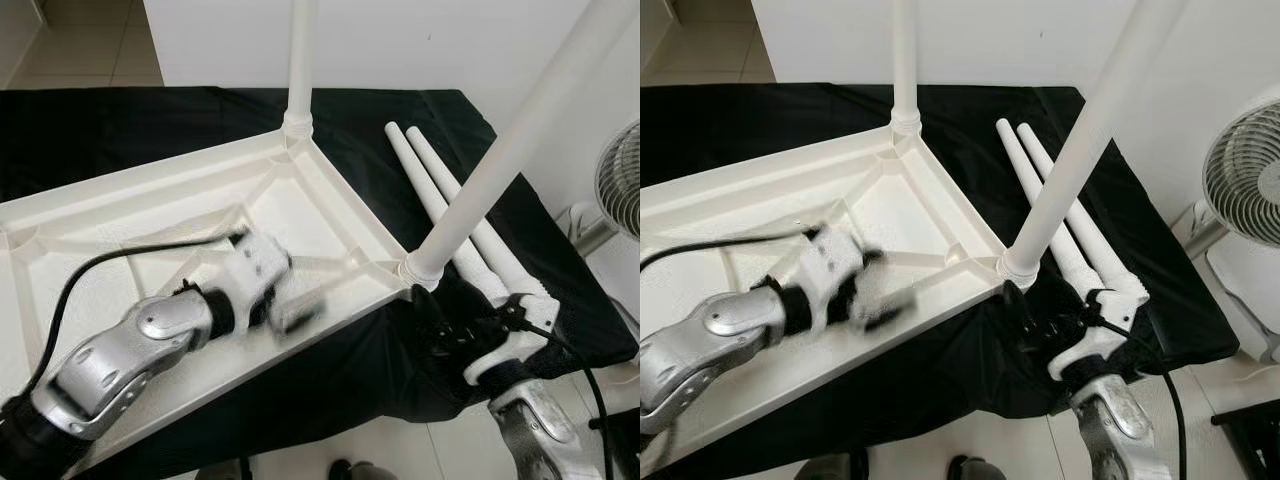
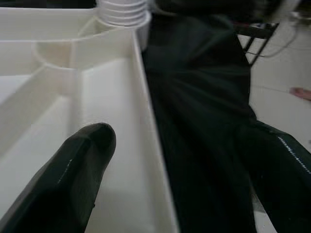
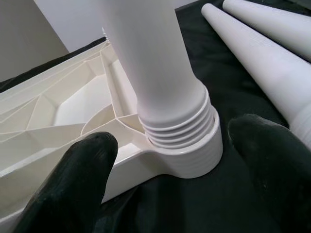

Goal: Building children table

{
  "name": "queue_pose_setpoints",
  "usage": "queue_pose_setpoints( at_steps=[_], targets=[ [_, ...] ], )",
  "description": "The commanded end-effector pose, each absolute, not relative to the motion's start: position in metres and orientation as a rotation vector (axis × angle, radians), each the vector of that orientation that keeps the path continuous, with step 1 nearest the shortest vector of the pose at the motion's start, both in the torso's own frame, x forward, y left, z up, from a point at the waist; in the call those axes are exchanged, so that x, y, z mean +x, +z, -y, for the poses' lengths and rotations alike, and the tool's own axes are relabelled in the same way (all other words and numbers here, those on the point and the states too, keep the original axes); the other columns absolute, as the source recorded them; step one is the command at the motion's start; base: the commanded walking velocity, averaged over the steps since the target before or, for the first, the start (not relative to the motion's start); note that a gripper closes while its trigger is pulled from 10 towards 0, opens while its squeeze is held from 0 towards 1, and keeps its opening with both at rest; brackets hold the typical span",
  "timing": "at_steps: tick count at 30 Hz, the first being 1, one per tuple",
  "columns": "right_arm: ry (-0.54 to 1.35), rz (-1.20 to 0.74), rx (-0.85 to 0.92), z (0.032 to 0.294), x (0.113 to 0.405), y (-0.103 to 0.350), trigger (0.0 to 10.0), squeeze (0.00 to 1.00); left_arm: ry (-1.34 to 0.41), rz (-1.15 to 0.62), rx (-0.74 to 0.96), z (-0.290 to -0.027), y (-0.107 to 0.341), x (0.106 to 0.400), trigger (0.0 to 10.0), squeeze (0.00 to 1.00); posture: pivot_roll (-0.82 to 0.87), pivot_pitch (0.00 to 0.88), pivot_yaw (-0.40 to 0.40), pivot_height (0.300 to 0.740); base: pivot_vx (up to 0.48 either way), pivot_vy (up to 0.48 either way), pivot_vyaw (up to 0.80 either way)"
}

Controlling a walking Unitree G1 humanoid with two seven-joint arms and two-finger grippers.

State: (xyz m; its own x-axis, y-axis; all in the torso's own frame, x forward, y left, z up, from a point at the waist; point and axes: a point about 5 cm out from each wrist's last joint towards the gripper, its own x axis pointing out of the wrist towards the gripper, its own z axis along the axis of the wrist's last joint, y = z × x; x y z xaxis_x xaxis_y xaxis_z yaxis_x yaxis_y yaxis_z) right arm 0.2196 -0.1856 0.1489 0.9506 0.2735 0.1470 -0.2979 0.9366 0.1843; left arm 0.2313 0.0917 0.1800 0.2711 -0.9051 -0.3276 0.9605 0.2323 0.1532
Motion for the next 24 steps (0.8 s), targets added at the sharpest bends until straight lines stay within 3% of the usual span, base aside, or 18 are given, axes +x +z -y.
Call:
queue_pose_setpoints(
  at_steps=[1, 6, 24],
  targets=[
    [0.289, 0.119, 0.204, 0.189, 0.217, 0.15, 10.0, 0.0, -1.316, -0.218, 0.381, -0.092, 0.178, 0.228, 10.0, 0.0, 0.04, 0.194, -0.037, 0.74, 0.0, 0.0, 0.0],
    [0.291, 0.124, 0.206, 0.187, 0.217, 0.151, 10.0, 0.0, -1.236, -0.312, 0.45, -0.096, 0.163, 0.236, 10.0, 0.0, 0.04, 0.194, -0.026, 0.74, 0.0, 0.0, 0.0],
    [0.287, 0.13, 0.208, 0.183, 0.219, 0.152, 10.0, 0.0, -1.032, -0.357, 0.459, -0.095, 0.155, 0.259, 10.0, 0.0, 0.04, 0.191, -0.022, 0.74, 0.0, 0.0, 0.0]
  ],
)
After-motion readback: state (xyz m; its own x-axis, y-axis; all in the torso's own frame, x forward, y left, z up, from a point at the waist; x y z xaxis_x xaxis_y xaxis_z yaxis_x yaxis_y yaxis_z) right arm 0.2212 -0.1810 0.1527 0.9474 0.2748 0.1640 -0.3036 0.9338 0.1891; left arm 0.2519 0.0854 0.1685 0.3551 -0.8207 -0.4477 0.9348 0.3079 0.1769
